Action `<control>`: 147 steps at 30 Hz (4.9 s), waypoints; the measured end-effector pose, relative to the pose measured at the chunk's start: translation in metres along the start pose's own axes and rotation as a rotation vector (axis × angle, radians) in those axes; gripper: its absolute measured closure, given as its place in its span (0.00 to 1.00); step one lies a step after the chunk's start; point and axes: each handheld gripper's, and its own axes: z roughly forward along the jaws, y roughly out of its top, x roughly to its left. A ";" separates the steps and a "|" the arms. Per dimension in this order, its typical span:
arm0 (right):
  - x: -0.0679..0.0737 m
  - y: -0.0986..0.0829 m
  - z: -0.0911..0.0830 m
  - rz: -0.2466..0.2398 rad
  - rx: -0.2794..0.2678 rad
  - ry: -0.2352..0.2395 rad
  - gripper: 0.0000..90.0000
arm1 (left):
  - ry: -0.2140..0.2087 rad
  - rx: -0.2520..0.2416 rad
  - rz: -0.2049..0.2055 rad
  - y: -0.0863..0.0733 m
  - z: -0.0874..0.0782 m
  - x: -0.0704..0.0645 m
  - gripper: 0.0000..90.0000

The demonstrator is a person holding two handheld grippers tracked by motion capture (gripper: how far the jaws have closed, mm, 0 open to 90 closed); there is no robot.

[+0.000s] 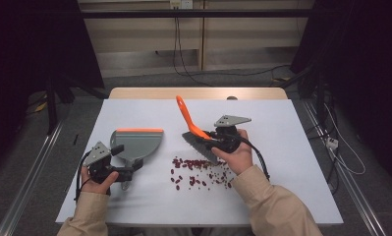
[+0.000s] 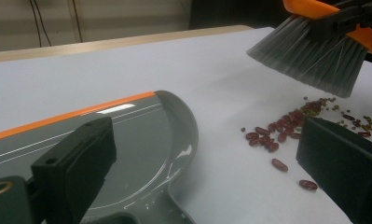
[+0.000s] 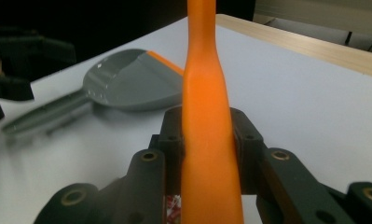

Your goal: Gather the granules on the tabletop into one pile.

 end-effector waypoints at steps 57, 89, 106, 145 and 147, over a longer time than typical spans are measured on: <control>-0.037 -0.017 0.007 -0.600 0.201 0.149 0.79 | 0.002 0.007 -0.001 -0.002 -0.003 0.004 0.05; -0.009 -0.009 -0.017 -0.221 0.034 0.042 0.79 | 0.002 0.011 0.002 -0.002 -0.001 0.001 0.05; 0.033 -0.011 0.007 0.139 0.008 0.011 0.79 | -0.003 0.005 0.000 -0.002 -0.002 0.001 0.05; 0.066 -0.046 0.057 0.410 0.129 -0.069 0.78 | -0.004 0.001 0.013 -0.001 -0.003 0.001 0.05; 0.063 -0.047 0.055 0.414 0.127 -0.079 0.78 | -0.003 -0.001 0.013 -0.001 -0.004 0.001 0.05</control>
